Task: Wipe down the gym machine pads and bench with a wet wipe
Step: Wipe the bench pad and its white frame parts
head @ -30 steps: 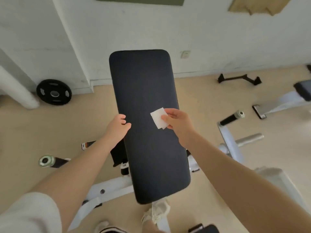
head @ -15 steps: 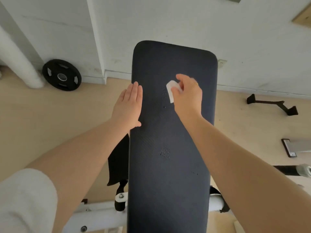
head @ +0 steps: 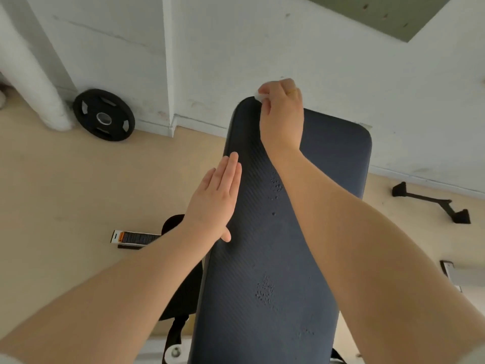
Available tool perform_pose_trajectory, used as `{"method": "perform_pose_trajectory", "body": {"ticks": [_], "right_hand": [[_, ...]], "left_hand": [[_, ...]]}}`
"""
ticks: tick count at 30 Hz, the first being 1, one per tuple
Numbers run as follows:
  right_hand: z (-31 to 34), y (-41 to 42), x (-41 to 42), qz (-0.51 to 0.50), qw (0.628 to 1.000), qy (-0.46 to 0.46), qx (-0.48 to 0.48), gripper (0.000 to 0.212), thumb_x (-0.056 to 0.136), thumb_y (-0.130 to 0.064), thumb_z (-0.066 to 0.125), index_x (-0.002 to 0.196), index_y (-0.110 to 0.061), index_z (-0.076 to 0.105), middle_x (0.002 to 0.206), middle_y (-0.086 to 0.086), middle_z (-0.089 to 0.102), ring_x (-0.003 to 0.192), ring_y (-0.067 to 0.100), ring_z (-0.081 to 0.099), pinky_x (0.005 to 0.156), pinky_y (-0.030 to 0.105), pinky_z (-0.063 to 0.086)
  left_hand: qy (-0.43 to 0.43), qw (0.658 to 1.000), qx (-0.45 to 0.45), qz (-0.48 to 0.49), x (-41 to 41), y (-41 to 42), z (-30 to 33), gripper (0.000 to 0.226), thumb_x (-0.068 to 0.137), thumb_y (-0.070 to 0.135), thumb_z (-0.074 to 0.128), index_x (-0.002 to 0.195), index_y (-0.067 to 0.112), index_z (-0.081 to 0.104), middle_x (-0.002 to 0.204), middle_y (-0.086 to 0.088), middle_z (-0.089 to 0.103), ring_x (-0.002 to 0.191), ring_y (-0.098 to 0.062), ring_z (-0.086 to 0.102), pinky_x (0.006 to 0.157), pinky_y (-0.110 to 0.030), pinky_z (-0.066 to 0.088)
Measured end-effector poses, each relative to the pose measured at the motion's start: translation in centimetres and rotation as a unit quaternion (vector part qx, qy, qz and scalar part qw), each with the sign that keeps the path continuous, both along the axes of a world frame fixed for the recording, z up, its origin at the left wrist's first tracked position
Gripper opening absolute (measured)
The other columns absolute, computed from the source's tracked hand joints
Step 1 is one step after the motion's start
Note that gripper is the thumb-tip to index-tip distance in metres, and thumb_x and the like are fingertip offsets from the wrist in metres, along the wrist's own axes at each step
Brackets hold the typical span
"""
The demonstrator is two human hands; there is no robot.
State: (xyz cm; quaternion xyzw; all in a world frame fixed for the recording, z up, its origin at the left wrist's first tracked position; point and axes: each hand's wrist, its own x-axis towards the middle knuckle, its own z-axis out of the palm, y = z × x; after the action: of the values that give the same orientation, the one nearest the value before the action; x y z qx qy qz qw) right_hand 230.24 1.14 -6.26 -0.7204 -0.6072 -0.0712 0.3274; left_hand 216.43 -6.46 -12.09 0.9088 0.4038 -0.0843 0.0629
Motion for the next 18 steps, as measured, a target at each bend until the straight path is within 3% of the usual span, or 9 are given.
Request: {"method": "perform_pose_trajectory", "body": {"ticks": [5, 10, 14, 16, 18], "right_hand": [[-2.1, -0.2, 1.2, 0.124, 0.988, -0.088, -0.019, 0.012, 0.077, 0.003, 0.062, 0.086, -0.002, 0.068, 0.088, 0.013, 0.067, 0.082, 0.031, 0.060, 0.069, 0.029, 0.050], [-3.0, -4.6, 1.9, 0.227, 0.953, -0.131, -0.152, 0.025, 0.087, 0.004, 0.045, 0.104, 0.000, 0.063, 0.104, 0.016, 0.060, 0.096, 0.029, 0.052, 0.081, 0.033, 0.042], [-3.1, -6.1, 3.4, 0.342, 0.910, -0.199, -0.126, 0.035, 0.078, -0.007, 0.038, 0.093, 0.000, 0.069, 0.087, 0.013, 0.067, 0.073, 0.028, 0.062, 0.066, 0.030, 0.051], [-2.3, -4.0, 4.3, 0.345, 0.895, -0.260, -0.108, 0.031, 0.073, -0.006, 0.041, 0.086, 0.000, 0.069, 0.078, 0.014, 0.065, 0.066, 0.029, 0.060, 0.059, 0.030, 0.050], [-0.7, -1.7, 5.4, 0.277, 0.920, -0.261, -0.090, 0.023, 0.069, 0.003, 0.053, 0.087, 0.002, 0.067, 0.078, 0.017, 0.062, 0.066, 0.031, 0.058, 0.055, 0.029, 0.050]], "left_hand": [[0.012, 1.000, -0.022, 0.018, 0.4, -0.1, 0.1, 0.139, 0.062, 0.046, 0.078, 0.135, -0.004, -0.030, 0.145, -0.020, -0.035, 0.141, -0.034, -0.017, 0.114, -0.039, -0.003], [0.010, 0.998, -0.032, 0.044, 0.9, -0.4, 0.7, 0.138, 0.061, 0.044, 0.080, 0.139, -0.002, -0.025, 0.139, -0.014, -0.040, 0.142, -0.032, -0.016, 0.115, -0.038, -0.001], [0.021, 0.997, -0.039, 0.060, 1.2, -0.7, 0.9, 0.139, 0.060, 0.043, 0.081, 0.139, -0.001, -0.025, 0.134, -0.013, -0.042, 0.142, -0.031, -0.014, 0.116, -0.037, 0.004], [0.029, 0.996, -0.037, 0.074, 1.5, -1.1, 1.0, 0.139, 0.060, 0.039, 0.082, 0.138, -0.001, -0.025, 0.137, -0.014, -0.041, 0.142, -0.031, -0.014, 0.116, -0.037, 0.006], [0.045, 0.995, -0.031, 0.082, 1.9, -1.4, 1.1, 0.137, 0.061, 0.036, 0.082, 0.139, -0.002, -0.024, 0.145, -0.016, -0.037, 0.142, -0.031, -0.014, 0.116, -0.037, 0.009]]}}
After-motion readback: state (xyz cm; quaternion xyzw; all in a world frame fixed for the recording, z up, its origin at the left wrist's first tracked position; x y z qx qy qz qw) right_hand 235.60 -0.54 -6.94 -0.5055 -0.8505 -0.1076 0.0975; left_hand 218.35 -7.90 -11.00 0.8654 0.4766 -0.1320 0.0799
